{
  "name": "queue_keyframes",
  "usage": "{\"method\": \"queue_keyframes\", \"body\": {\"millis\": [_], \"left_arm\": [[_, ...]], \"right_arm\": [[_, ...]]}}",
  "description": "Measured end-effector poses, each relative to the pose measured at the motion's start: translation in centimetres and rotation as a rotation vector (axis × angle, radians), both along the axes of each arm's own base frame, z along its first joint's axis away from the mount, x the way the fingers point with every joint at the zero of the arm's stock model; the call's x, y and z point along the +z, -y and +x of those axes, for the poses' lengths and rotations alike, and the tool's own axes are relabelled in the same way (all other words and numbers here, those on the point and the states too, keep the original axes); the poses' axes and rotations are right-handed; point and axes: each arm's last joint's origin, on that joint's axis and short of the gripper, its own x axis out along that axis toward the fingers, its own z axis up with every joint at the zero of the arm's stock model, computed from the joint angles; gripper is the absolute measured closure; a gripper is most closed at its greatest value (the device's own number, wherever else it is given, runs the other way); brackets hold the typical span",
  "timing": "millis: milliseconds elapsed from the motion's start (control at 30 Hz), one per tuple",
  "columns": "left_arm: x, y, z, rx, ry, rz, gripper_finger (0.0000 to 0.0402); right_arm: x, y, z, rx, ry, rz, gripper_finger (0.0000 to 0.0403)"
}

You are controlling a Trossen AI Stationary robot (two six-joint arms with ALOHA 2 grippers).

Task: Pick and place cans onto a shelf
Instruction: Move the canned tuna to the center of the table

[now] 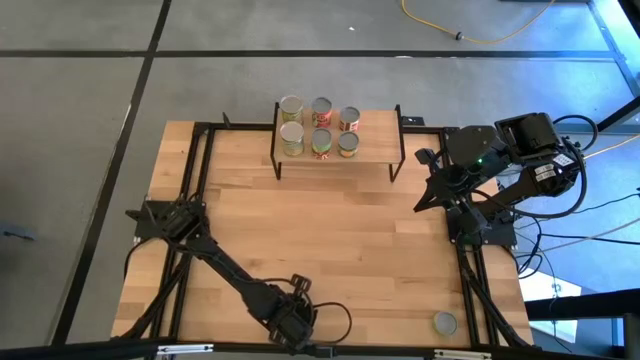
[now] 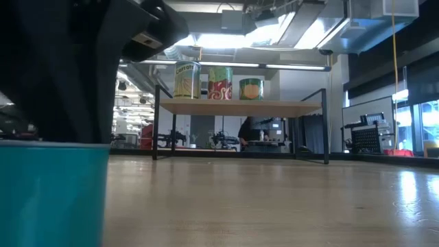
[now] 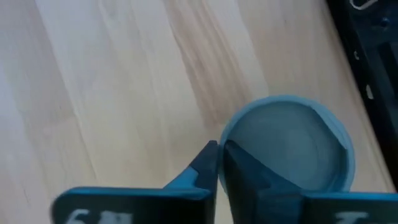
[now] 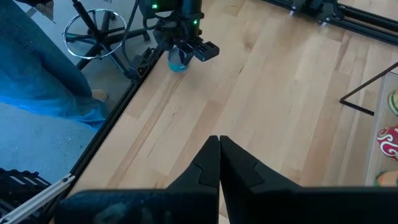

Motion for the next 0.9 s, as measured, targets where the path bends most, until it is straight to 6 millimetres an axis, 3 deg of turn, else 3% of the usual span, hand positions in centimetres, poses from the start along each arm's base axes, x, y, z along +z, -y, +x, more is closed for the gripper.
{"method": "queue_keyframes", "body": {"millis": [433, 700, 900], "left_arm": [[0.7, -3.6, 2.2, 0.074, -0.037, -0.064, 0.0399], [5.0, -7.4, 4.8, 0.11, 0.051, -0.077, 0.04], [7.5, -11.8, 7.5, 0.295, 0.148, -0.119, 0.0401]], "right_arm": [[0.0, 0.0, 0.0, -0.003, -0.001, 0.002, 0.0397], [0.0, 0.0, 0.0, -0.004, 0.0, 0.003, 0.0397], [0.1, 0.0, 0.1, -0.005, 0.008, 0.003, 0.0397]]}}
